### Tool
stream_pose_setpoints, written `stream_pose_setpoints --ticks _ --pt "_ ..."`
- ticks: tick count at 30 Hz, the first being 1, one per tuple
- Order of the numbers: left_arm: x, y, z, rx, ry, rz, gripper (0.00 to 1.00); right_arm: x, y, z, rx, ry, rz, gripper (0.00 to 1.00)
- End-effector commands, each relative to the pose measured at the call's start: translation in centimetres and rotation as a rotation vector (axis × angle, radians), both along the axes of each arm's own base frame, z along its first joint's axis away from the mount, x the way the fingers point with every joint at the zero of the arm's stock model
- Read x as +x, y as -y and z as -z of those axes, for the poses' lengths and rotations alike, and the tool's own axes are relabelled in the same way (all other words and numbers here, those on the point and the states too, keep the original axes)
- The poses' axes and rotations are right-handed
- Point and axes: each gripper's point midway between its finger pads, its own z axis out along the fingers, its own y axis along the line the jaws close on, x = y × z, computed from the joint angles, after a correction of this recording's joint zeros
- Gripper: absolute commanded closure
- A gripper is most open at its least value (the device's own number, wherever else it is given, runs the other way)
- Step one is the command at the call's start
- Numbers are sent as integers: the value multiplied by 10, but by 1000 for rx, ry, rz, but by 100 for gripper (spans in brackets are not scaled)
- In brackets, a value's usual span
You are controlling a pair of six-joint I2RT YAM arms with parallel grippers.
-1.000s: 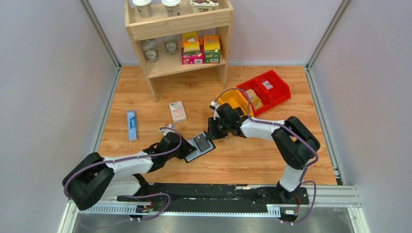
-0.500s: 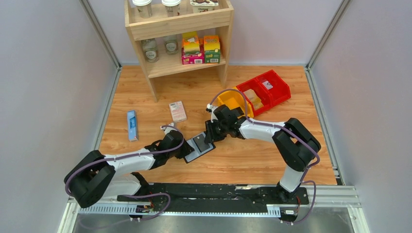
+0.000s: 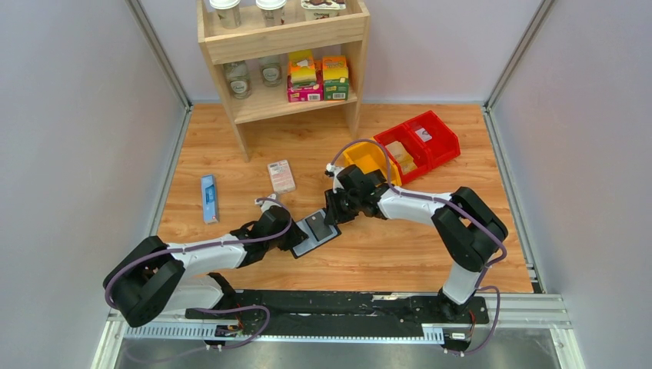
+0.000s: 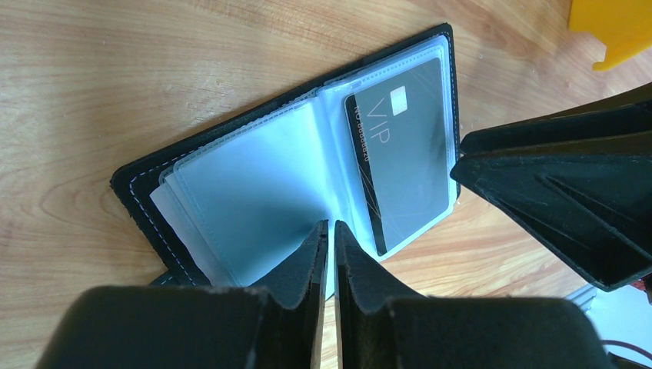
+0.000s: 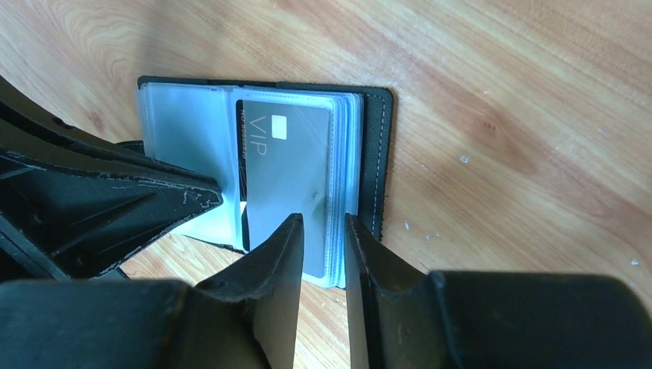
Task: Take the credit cards out of the card holder
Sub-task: Remove the credit card from the card holder.
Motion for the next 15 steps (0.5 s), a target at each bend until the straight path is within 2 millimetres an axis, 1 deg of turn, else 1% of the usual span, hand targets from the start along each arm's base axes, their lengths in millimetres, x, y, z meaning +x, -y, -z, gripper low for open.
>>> stream_pose_setpoints --ticks 1,7,11,15 --pt "-13 -21 22 99 -51 -6 85 17 -14 -36 49 113 -15 72" --pt "-14 -22 22 95 -50 -8 86 18 -19 -30 45 97 -29 73" --pt "-13 -21 21 86 -45 -7 86 17 -19 -17 25 70 -26 74" --pt "-13 -19 21 76 -42 -7 86 11 -20 -6 22 26 -42 75"
